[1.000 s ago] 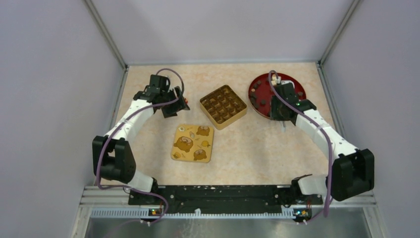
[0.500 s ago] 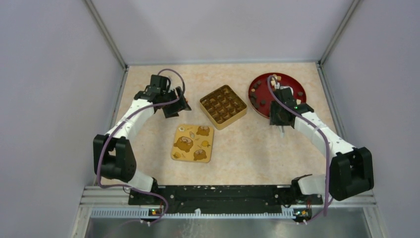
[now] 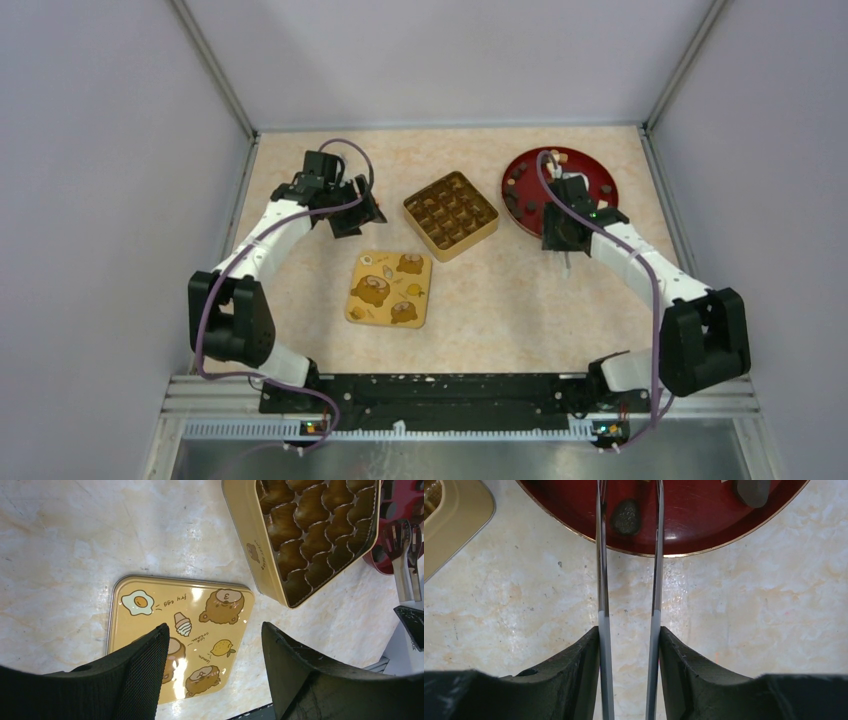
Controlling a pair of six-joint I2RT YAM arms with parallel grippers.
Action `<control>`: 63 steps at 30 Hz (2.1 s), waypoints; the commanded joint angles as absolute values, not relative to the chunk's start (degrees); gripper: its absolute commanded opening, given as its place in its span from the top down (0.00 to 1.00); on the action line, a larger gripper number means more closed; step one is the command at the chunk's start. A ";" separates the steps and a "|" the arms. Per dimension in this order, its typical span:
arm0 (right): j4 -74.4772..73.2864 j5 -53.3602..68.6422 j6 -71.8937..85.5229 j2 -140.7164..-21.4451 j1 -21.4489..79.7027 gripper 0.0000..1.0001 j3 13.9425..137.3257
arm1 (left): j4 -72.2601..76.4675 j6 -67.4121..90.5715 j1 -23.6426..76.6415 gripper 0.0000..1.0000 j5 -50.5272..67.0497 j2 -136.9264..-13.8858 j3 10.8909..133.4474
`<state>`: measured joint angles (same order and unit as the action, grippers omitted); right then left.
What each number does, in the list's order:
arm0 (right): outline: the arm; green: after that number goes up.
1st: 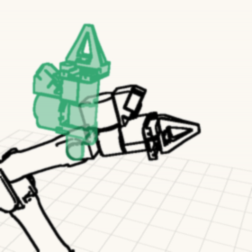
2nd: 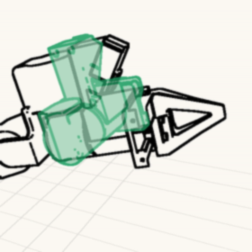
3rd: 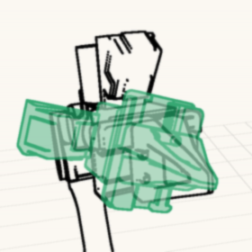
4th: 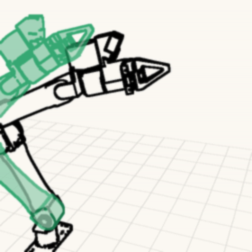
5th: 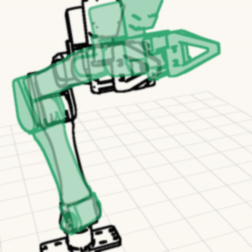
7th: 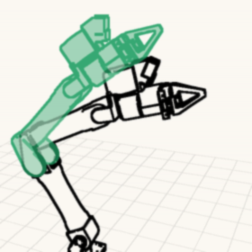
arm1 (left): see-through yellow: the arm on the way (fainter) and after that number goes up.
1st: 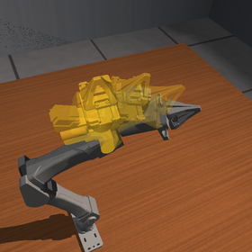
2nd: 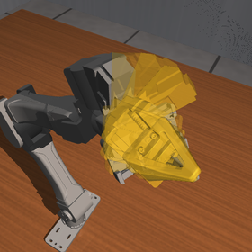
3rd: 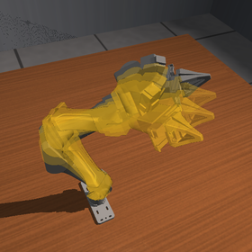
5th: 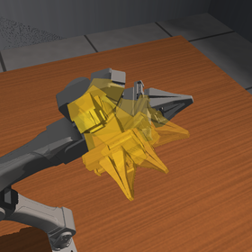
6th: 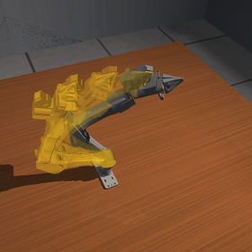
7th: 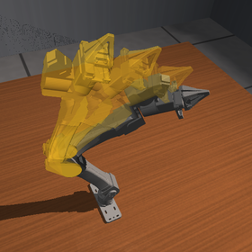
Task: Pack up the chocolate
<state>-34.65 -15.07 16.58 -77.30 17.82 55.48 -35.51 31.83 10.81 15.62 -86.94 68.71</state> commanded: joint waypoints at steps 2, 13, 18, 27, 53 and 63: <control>-30.68 -15.31 16.27 -78.25 17.33 0.57 56.71 | -33.49 31.98 10.46 0.27 16.32 -86.90 68.29; -31.49 -15.47 15.97 -76.23 17.35 0.76 58.22 | -33.46 31.48 10.46 0.27 16.35 -87.63 67.90; -32.13 -16.52 15.72 -74.09 17.37 0.80 59.86 | -33.40 31.21 10.46 0.27 16.78 -88.17 67.61; -33.29 -13.14 15.38 -73.27 17.33 0.81 65.91 | -34.01 32.03 10.46 0.26 14.43 -88.24 67.55; -28.33 -7.75 17.56 -96.23 36.47 0.78 84.93 | -36.63 30.50 10.03 0.26 8.78 -85.65 67.36; -27.68 -5.96 17.53 -98.20 37.06 0.77 85.80 | -36.56 30.11 9.88 0.26 8.88 -85.77 67.02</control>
